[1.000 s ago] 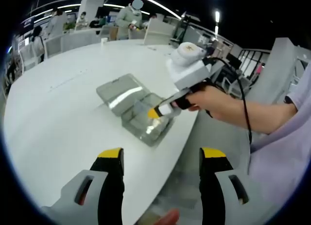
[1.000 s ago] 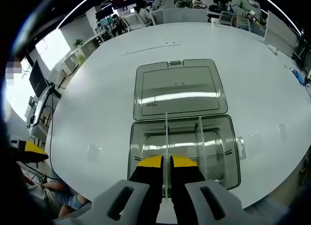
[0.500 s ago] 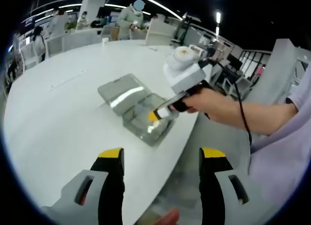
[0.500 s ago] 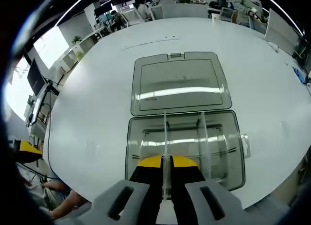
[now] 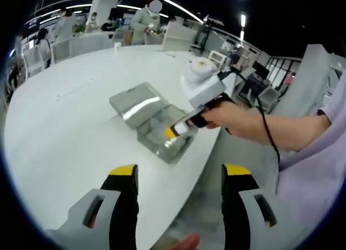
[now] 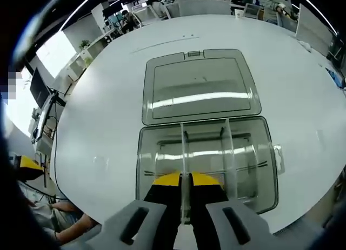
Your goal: Insert the divider into the dual guide fixture by aligning both edges with the guide slots and pushing it downward to the bottom, including one-sided entry, uneven engagement, binding, and posture correction.
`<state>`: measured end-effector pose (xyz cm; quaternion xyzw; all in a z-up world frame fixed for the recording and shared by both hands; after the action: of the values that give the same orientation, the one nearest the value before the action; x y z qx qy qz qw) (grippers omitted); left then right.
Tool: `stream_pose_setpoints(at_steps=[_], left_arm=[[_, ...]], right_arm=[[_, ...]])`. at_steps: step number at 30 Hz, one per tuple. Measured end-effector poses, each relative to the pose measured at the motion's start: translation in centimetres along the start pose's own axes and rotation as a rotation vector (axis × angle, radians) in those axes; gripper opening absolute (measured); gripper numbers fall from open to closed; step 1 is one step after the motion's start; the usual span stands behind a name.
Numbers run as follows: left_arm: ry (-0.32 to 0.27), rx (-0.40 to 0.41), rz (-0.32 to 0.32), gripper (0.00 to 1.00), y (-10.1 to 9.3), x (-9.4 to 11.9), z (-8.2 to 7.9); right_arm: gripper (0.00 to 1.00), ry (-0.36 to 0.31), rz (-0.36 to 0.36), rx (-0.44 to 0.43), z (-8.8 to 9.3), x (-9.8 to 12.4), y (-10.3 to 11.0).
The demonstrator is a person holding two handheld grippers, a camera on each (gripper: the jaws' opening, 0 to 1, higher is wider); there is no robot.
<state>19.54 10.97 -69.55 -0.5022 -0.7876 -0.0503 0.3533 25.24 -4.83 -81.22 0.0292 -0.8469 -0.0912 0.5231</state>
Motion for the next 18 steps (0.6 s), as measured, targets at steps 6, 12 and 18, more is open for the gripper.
stream_pose_setpoints(at_steps=[6, 12, 18], left_arm=[[0.002, -0.002, 0.001, 0.60, -0.11, -0.03, -0.01], [0.003, -0.005, -0.004, 0.60, -0.16, 0.16, 0.01], [0.005, -0.007, -0.003, 0.60, -0.33, 0.18, 0.01]], right_arm=[[0.00, 0.022, -0.025, 0.001, 0.09, -0.40, -0.22], [0.00, 0.033, -0.034, 0.015, 0.04, -0.32, -0.04], [0.00, 0.037, -0.034, 0.022, 0.12, -0.23, 0.14]])
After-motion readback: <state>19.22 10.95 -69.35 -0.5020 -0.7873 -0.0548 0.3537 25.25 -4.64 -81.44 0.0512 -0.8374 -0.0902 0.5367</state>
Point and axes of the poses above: the point that each gripper's makers call its tool centre point, and the gripper's own axes: x roughly backward along the fingers, y roughly to its left, z roughly out of its underside, the point moved 4 cm from there along x, roughly backward along the fingers, and after that the axes turned 2 degrees about -x, right-handed, at the moved point
